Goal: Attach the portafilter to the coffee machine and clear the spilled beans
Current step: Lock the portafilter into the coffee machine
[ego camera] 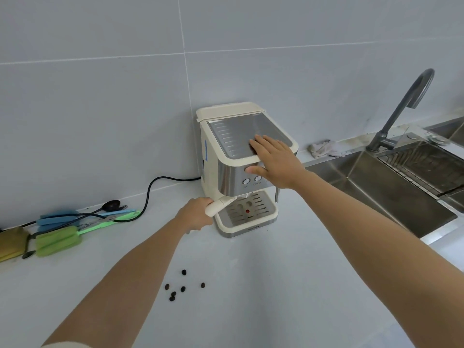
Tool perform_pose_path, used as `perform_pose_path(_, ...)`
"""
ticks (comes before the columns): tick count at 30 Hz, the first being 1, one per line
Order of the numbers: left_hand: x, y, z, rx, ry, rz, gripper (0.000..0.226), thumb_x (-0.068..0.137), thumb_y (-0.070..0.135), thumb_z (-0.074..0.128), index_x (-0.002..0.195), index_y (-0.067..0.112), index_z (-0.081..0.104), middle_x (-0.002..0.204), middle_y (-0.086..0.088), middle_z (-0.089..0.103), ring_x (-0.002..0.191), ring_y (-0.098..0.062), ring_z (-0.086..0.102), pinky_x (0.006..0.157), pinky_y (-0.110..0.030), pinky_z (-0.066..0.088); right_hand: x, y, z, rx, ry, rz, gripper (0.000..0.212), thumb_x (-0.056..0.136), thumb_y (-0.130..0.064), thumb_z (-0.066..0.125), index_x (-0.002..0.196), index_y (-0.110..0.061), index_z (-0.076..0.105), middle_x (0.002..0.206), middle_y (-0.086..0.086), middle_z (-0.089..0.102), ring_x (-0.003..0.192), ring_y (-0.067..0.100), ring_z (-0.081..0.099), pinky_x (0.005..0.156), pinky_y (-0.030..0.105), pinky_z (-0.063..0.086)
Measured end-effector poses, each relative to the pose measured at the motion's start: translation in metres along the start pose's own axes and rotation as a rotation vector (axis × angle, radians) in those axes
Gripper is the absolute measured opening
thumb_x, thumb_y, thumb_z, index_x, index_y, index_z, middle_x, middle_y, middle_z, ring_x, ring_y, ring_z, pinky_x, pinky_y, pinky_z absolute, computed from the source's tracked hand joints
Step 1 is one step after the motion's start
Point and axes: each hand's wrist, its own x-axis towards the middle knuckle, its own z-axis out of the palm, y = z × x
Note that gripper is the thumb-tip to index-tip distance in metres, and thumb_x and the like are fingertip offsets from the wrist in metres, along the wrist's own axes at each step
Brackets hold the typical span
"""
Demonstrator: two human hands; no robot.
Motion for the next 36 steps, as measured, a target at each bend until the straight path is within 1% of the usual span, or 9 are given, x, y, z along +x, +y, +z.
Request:
perform_pose_path(2, 0.003, 0.001, 0.000, -0.043, -0.003, 0.000, 0.036, 0.072, 0.006, 0.059, 0.107, 0.016, 0.056, 0.098, -0.010, 0.056, 0.060, -0.025, 0.054, 0.063, -0.038, 0.053, 0.000, 0.000, 0.000, 0.008, 0.001, 0.003, 0.105, 0.062, -0.071, 0.000, 0.147, -0.011, 0.013, 0.158, 0.008, 0.012, 0.146, 0.023, 0.008, 0.118, 0.037, 0.008)
perform_pose_path(4, 0.006, 0.002, 0.001, -0.094, -0.010, 0.005, 0.042, 0.073, 0.005, 0.058, 0.114, 0.015, 0.057, 0.100, -0.011, 0.056, 0.053, -0.022, 0.051, 0.060, -0.034, 0.050, 0.000, 0.001, 0.002, 0.001, 0.009, 0.004, 0.082, 0.084, -0.063, 0.019, 0.147, -0.010, 0.012, 0.158, 0.007, 0.011, 0.146, 0.023, 0.007, 0.118, 0.037, 0.008)
perform_pose_path(6, 0.008, 0.003, 0.001, -0.125, -0.024, 0.021, 0.046, 0.075, 0.003, 0.057, 0.120, 0.013, 0.056, 0.100, -0.010, 0.055, 0.051, -0.017, 0.049, 0.051, -0.027, 0.046, 0.001, 0.001, 0.002, -0.010, 0.010, -0.003, 0.072, 0.092, -0.051, 0.034, 0.147, -0.010, 0.012, 0.158, 0.007, 0.010, 0.146, 0.023, 0.006, 0.118, 0.037, 0.008)
perform_pose_path(9, 0.010, 0.005, 0.001, -0.138, -0.033, 0.040, 0.046, 0.076, 0.000, 0.057, 0.122, 0.008, 0.055, 0.098, -0.008, 0.052, 0.052, -0.013, 0.046, 0.043, -0.019, 0.038, 0.002, 0.002, 0.002, -0.012, 0.008, -0.006, 0.071, 0.093, -0.049, 0.036, 0.147, -0.010, 0.012, 0.158, 0.007, 0.011, 0.146, 0.023, 0.007, 0.118, 0.037, 0.008)
perform_pose_path(19, 0.020, 0.008, -0.014, -0.164, -0.027, 0.093, 0.045, 0.076, -0.004, 0.058, 0.120, 0.004, 0.056, 0.092, -0.008, 0.053, 0.050, -0.015, 0.047, 0.034, -0.012, 0.037, 0.004, 0.001, 0.003, -0.013, 0.017, 0.008, 0.071, 0.092, -0.050, 0.038, 0.147, -0.012, 0.014, 0.157, 0.006, 0.013, 0.146, 0.023, 0.008, 0.118, 0.037, 0.009)
perform_pose_path(23, 0.017, 0.008, -0.012, -0.183, -0.024, 0.090, 0.045, 0.076, -0.003, 0.058, 0.120, 0.005, 0.056, 0.094, -0.008, 0.053, 0.052, -0.013, 0.048, 0.036, -0.013, 0.038, 0.004, 0.002, 0.004, -0.012, 0.017, 0.016, 0.071, 0.091, -0.050, 0.037, 0.147, -0.012, 0.013, 0.158, 0.005, 0.012, 0.146, 0.023, 0.008, 0.118, 0.037, 0.008)
perform_pose_path(28, 0.009, 0.013, 0.001, -0.215, 0.032, 0.047, 0.045, 0.075, 0.002, 0.058, 0.119, 0.008, 0.057, 0.094, -0.011, 0.057, 0.053, -0.020, 0.051, 0.051, -0.027, 0.046, 0.005, 0.002, 0.004, -0.019, 0.014, 0.018, 0.072, 0.091, -0.051, 0.037, 0.147, -0.013, 0.013, 0.158, 0.005, 0.011, 0.146, 0.023, 0.007, 0.118, 0.037, 0.009)
perform_pose_path(33, -0.005, 0.031, 0.025, -0.235, 0.116, -0.023, 0.049, 0.075, 0.008, 0.060, 0.124, 0.012, 0.054, 0.112, -0.015, 0.062, 0.083, -0.032, 0.061, 0.074, -0.041, 0.056, 0.005, 0.002, 0.003, -0.016, 0.006, 0.023, 0.072, 0.091, -0.051, 0.037, 0.147, -0.013, 0.011, 0.158, 0.005, 0.009, 0.146, 0.023, 0.006, 0.118, 0.037, 0.009)
perform_pose_path(36, -0.012, 0.041, 0.035, -0.252, 0.142, -0.060, 0.048, 0.076, 0.010, 0.060, 0.123, 0.012, 0.053, 0.113, -0.014, 0.061, 0.094, -0.035, 0.062, 0.070, -0.040, 0.057, 0.005, 0.001, 0.003, -0.015, -0.002, 0.025, 0.072, 0.092, -0.051, 0.036, 0.147, -0.014, 0.010, 0.158, 0.005, 0.008, 0.146, 0.023, 0.005, 0.118, 0.037, 0.008)
